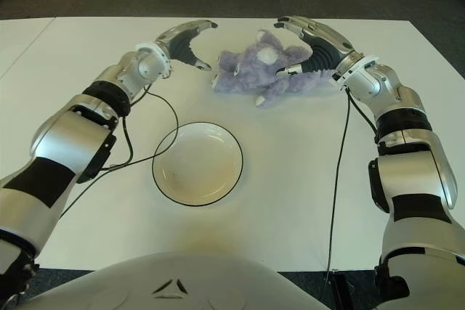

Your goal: Put the doll into the plate.

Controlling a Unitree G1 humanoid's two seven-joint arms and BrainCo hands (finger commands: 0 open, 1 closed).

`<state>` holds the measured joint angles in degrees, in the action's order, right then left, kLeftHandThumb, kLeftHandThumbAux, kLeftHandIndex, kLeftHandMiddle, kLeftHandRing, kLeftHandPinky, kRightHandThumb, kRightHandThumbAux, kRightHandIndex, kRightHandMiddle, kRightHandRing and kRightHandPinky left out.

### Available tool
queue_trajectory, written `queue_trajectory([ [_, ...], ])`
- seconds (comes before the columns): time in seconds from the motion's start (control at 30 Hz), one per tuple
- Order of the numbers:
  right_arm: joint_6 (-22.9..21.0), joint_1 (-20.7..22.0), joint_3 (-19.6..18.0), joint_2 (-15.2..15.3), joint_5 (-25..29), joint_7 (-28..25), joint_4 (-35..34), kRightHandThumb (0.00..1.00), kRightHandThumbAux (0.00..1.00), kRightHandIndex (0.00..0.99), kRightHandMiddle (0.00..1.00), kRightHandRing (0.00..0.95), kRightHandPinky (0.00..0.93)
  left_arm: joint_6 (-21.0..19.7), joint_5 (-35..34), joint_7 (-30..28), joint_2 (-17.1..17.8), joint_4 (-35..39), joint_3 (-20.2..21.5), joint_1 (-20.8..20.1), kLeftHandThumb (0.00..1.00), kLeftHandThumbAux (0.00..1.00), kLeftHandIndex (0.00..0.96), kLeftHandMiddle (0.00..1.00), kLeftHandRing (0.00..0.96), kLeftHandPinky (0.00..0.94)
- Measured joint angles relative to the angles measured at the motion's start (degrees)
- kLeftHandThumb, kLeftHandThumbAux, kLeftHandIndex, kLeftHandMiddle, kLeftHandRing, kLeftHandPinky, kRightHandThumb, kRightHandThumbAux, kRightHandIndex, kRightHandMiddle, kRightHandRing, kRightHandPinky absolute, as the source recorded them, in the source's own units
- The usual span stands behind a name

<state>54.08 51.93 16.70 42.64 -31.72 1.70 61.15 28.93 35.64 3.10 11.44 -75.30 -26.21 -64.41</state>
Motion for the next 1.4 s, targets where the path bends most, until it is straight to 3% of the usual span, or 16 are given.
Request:
queue_trajectory([
  [0.4,-3.57,2.66,3.05,-4.26,-4.45,9.12,5.82,0.086,0.423,0.0,0.0,0.0,0.0,-0.57,7.36,4.37,-3.34,-1.65,-8.35,-0.01,0.0,0.68,0.0,0.0,0.0,0.0],
  [0.67,-12.6,4.71,4.74,-8.83,-5.36,11.87,11.55,0.073,0.379,0.0,0.0,0.0,0.0,-3.55,9.19,5.42,-6.25,-2.54,-10.35,-0.63,0.113,0.618,0.0,0.0,0.0,0.0],
  [0.9,-21.54,4.12,4.62,-13.58,-4.76,10.93,15.17,0.106,0.396,0.0,0.0,0.0,0.0,-9.49,9.05,6.57,-9.34,-3.85,-9.53,-0.75,0.221,0.527,0.005,0.0,0.0,0.0],
  [1.1,-26.04,3.2,3.35,-16.17,-2.86,9.6,15.62,0.12,0.397,0.0,0.0,0.0,0.0,-11.52,7.5,7.08,-10.67,-4.1,-6.31,0.59,0.253,0.486,0.034,0.0,0.0,0.0],
  [1.4,-27.66,1.85,2.95,-16.68,-2.31,9.7,15.6,0.181,0.498,0.0,0.0,0.0,0.0,-13.64,7.0,7.36,-10.8,-4.13,-5.18,0.69,0.231,0.529,0.051,0.0,0.0,0.0],
])
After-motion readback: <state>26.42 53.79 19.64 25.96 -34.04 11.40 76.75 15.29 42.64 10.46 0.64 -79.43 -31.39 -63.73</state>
